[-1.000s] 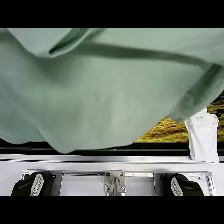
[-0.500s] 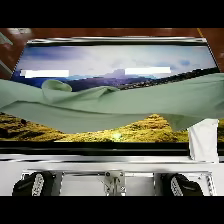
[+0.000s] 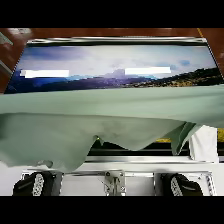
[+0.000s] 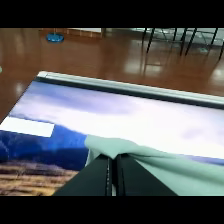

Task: Fold the shirts.

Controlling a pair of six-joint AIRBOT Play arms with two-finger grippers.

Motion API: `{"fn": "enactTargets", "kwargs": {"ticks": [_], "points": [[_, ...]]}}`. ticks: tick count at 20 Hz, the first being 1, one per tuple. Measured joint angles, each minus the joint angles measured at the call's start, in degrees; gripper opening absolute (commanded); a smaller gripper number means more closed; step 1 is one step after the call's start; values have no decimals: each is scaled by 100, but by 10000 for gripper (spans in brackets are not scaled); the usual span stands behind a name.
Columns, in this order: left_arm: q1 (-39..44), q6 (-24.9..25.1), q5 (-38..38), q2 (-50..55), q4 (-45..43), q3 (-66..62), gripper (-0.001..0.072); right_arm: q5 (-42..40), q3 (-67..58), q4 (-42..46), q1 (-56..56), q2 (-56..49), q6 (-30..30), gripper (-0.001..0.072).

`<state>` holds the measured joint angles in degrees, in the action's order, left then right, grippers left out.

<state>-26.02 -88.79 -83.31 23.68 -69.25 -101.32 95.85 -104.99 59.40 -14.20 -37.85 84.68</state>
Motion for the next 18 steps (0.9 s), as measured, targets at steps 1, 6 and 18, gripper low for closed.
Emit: {"fn": "enactTargets", "kwargs": {"ticks": [1,6,18], "points": [[0,-13,160,-22,79,-72,40,-90,0,-66,0,50,-57,64],[0,-39,636,-57,214,-573,39,-177,-4,-136,0,378,28,64],[7,382,1523,382,-90,2190,41,286,2365,-70,7,-664,584,64]]}}
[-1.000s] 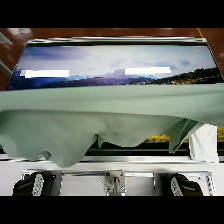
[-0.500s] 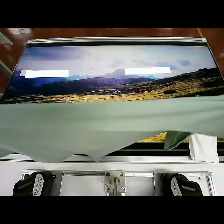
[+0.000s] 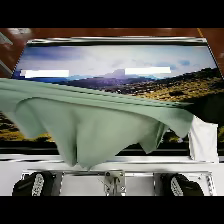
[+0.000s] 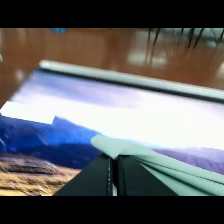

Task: Fold the shirts.

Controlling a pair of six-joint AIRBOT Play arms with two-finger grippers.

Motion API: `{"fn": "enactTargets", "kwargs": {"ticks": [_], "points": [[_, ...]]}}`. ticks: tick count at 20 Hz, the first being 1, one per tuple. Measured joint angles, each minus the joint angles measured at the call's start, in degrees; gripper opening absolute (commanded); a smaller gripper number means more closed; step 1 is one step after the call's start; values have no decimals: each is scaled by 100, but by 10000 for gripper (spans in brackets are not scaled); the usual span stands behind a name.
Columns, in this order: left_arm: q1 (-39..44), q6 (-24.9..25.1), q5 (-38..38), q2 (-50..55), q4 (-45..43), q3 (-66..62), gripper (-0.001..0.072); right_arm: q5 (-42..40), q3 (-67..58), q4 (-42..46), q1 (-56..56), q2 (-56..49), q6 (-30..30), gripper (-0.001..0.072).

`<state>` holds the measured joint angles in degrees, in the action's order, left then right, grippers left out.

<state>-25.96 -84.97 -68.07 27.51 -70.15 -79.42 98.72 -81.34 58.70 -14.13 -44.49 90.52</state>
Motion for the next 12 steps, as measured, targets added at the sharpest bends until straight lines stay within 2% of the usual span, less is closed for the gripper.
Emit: {"fn": "enactTargets", "kwargs": {"ticks": [4,7,8,12], "points": [[138,76,1058,704,627,1340,41,-1585,901,-527,0,-1106,-437,64],[560,223,1285,1502,1001,1777,41,-2824,1119,-610,0,-2022,-592,65],[767,256,1598,1808,1069,1853,42,-3174,1154,-732,-2,-2334,-632,65],[1685,315,2573,3034,1147,1991,41,-3934,1226,-1025,140,-3416,-684,65]]}}
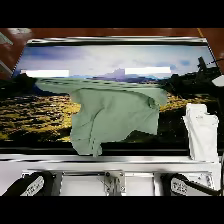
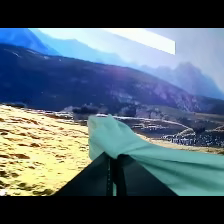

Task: Fold the shirts.

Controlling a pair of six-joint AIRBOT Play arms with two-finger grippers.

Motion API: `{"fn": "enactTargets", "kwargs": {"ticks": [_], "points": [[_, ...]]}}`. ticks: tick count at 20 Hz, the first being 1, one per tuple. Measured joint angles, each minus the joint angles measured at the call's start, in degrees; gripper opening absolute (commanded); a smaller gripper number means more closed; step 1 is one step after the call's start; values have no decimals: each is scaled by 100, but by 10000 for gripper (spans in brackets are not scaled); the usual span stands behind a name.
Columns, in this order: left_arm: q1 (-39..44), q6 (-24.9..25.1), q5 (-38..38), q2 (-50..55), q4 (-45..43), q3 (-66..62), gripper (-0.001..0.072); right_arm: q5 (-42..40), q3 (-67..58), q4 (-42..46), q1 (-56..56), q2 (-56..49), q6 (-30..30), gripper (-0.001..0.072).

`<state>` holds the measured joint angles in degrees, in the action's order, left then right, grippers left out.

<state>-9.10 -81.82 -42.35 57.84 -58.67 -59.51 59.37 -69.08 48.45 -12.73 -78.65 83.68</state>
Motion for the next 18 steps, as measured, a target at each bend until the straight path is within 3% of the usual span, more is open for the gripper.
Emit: {"fn": "enactTargets", "kwargs": {"ticks": [4,5,6,7,10,14,18], "points": [[850,-22,225,1097,107,39,51,-192,20,125,409,-636,74,72],[1005,-129,227,1298,131,46,209,-201,20,227,505,-717,168,190],[1102,-245,232,1440,155,46,465,-210,20,291,566,-767,273,467],[1163,-358,205,1543,170,39,574,-232,20,352,590,-789,315,597],[1023,-472,-437,1661,168,-179,573,11,-4,529,424,-664,227,597],[243,-271,-2319,1397,-365,-420,577,1202,-37,1432,-317,-166,-216,597],[-455,-79,-3292,769,-664,509,665,2299,271,2081,-1180,267,-498,597]]}}
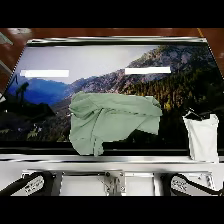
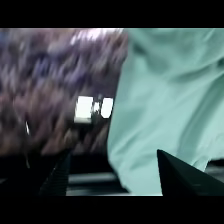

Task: Fold the shirts.

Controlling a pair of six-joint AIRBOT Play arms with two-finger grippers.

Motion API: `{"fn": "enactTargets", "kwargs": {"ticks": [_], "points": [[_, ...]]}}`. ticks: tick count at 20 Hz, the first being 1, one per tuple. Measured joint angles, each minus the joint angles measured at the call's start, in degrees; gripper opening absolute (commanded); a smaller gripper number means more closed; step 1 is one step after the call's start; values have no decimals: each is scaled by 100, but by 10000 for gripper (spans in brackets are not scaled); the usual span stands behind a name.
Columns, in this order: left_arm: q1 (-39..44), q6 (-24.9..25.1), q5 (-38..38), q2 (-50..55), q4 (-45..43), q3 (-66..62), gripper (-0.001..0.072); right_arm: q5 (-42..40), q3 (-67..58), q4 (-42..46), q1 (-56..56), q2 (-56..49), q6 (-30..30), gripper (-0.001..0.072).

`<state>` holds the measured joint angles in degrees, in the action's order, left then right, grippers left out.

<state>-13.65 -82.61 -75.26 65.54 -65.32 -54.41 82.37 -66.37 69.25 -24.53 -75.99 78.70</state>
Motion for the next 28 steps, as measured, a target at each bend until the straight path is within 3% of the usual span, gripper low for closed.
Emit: {"fn": "enactTargets", "kwargs": {"ticks": [4,12,13,15,17,18,19,23,28], "points": [[-61,238,142,-271,525,1497,661,271,671,-505,-367,190,-96,597],[859,409,1755,-203,1742,2922,658,267,1213,-879,-39,258,-140,597],[925,404,1902,-151,1810,2959,632,269,1226,-896,0,260,-142,597],[1025,398,2083,-39,1939,3014,294,262,1241,-898,28,260,-140,597],[1062,398,2330,31,1998,3038,92,245,1250,-898,55,260,-140,598],[1078,398,2387,46,2090,3038,41,238,1263,-890,59,260,-140,630],[1091,407,2433,61,2151,3036,42,240,1300,-848,68,260,-140,673],[1110,619,2498,-4,2485,2964,42,50,1801,-702,68,260,-138,673],[1115,728,2459,-334,2638,2750,42,-1139,2699,-1484,70,260,-136,672]]}}
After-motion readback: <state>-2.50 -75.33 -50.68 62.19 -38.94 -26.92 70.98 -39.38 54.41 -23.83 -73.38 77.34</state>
